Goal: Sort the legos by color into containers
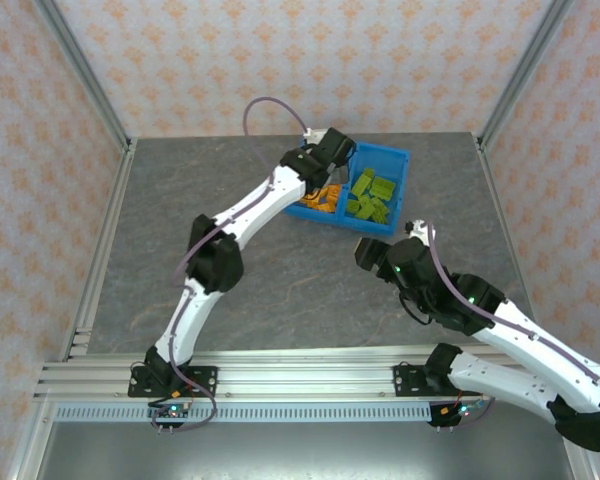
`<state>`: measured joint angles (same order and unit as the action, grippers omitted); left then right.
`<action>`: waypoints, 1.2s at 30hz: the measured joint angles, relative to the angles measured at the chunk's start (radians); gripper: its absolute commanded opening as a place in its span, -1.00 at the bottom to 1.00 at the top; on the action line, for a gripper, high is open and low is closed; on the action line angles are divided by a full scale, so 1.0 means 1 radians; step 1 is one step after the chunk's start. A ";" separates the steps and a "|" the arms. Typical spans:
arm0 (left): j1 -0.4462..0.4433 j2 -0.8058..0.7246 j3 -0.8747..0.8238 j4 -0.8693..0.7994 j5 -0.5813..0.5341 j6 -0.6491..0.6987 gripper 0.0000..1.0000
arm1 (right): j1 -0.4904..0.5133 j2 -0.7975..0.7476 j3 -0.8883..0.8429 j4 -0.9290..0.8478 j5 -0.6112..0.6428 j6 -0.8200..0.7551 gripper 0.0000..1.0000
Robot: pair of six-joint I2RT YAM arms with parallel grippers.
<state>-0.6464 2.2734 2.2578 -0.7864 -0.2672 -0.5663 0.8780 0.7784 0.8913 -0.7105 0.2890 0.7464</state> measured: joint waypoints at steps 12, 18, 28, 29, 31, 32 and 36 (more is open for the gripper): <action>-0.024 -1.122 -1.119 0.418 -0.114 0.161 1.00 | -0.413 -0.059 -0.300 0.145 0.494 -0.143 0.99; 0.039 -1.274 -1.558 0.530 -0.299 0.332 1.00 | -0.637 0.291 -0.457 0.665 0.433 -0.441 0.99; 0.330 -1.249 -1.897 0.979 -0.288 0.516 1.00 | -0.817 0.753 -0.504 1.416 0.030 -0.703 0.99; 0.375 -1.229 -1.926 1.050 -0.251 0.515 1.00 | -0.835 0.753 -0.519 1.421 0.001 -0.708 0.99; 0.456 -1.160 -1.962 1.158 -0.175 0.514 1.00 | -0.846 0.758 -0.519 1.442 -0.027 -0.723 0.99; 0.493 -1.110 -1.965 1.208 -0.137 0.520 1.00 | -0.837 0.758 -0.517 1.463 -0.036 -0.731 0.99; 0.585 -0.851 -1.918 1.434 0.030 0.544 1.00 | -0.818 0.751 -0.496 1.469 -0.062 -0.745 0.99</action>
<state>-0.0612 1.4220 0.3401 0.6479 -0.2371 -0.0227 0.0601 1.5295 0.3954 0.7582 0.2268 0.0010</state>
